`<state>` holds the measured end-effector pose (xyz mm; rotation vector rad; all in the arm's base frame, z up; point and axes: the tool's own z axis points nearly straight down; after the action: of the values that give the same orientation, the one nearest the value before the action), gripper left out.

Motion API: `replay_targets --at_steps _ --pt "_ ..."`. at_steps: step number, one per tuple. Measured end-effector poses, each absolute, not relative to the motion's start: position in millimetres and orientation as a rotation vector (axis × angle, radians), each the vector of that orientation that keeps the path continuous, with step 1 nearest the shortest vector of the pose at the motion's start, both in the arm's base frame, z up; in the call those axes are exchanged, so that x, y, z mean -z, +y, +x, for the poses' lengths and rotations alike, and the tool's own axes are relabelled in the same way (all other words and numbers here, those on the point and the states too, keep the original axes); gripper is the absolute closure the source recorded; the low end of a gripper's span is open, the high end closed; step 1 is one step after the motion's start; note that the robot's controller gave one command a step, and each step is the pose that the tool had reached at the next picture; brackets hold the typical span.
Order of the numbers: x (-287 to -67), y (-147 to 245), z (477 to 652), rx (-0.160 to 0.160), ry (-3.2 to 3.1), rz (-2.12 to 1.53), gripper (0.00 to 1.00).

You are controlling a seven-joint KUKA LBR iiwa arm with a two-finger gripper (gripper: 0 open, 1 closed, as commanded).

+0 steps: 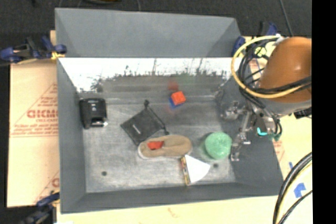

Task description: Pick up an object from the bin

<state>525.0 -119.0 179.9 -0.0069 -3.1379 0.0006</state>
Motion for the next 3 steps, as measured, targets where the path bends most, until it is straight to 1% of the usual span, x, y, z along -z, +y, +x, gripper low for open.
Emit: replay_targets --at_steps 1,2,3 --pt "-184 -119 526.8 -0.003 -3.145 -0.002 0.0" --pt "-77 -114 537.7 -0.001 -3.151 0.14 1.0" --pt "-77 -114 537.7 -0.001 -3.151 0.141 1.0"
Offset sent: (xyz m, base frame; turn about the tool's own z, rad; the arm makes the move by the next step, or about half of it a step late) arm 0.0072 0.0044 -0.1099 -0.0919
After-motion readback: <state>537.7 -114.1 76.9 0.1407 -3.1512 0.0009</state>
